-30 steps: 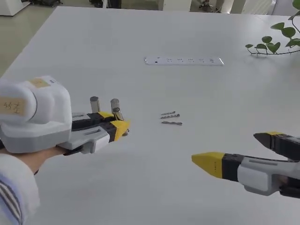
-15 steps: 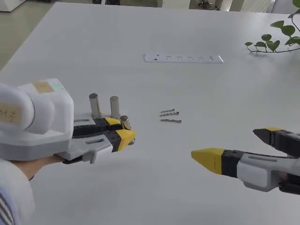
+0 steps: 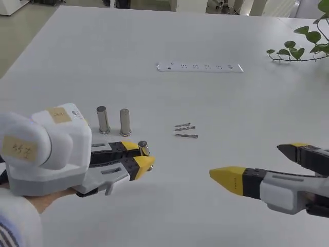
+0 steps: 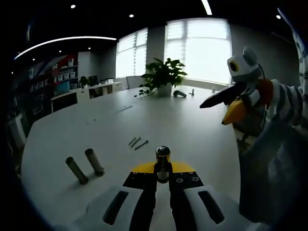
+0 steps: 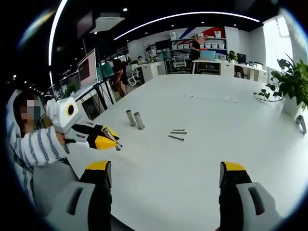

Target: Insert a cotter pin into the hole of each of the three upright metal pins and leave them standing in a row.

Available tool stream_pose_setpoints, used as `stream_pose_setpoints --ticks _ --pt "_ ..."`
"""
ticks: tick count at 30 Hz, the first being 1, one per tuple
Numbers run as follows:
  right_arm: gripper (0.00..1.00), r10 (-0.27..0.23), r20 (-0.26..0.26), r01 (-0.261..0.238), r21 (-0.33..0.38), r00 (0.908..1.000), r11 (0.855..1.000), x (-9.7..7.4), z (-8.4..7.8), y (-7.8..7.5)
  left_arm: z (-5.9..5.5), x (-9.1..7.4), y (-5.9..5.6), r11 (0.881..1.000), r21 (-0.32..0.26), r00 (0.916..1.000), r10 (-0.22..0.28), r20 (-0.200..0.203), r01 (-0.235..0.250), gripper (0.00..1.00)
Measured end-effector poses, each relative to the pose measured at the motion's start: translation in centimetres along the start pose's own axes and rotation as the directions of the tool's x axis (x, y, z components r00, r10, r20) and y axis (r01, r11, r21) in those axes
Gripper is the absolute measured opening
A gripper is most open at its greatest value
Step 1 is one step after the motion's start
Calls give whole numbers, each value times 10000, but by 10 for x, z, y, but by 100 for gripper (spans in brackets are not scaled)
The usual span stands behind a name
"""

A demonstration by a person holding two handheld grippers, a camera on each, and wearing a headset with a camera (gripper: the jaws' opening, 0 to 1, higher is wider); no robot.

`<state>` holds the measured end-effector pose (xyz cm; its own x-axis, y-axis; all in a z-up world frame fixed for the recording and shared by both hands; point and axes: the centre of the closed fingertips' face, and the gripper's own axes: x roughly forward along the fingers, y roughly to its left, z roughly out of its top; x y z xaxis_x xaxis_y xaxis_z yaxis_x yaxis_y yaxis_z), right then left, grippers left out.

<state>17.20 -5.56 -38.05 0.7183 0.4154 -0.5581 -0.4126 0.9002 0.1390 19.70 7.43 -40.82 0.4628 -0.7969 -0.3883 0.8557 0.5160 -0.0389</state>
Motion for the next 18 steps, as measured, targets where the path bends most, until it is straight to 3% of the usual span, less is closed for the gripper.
stream_pose_setpoints --ticks 14,18 --pt "92 100 -21 -100 1 9999 10000 1 -2 2 -12 5 -10 10000 -10 10000 0 -89 0 5" --pt "91 76 -112 -76 -28 9999 10000 1 -4 2 -19 7 -13 9999 76 9995 -97 -293 99 5"
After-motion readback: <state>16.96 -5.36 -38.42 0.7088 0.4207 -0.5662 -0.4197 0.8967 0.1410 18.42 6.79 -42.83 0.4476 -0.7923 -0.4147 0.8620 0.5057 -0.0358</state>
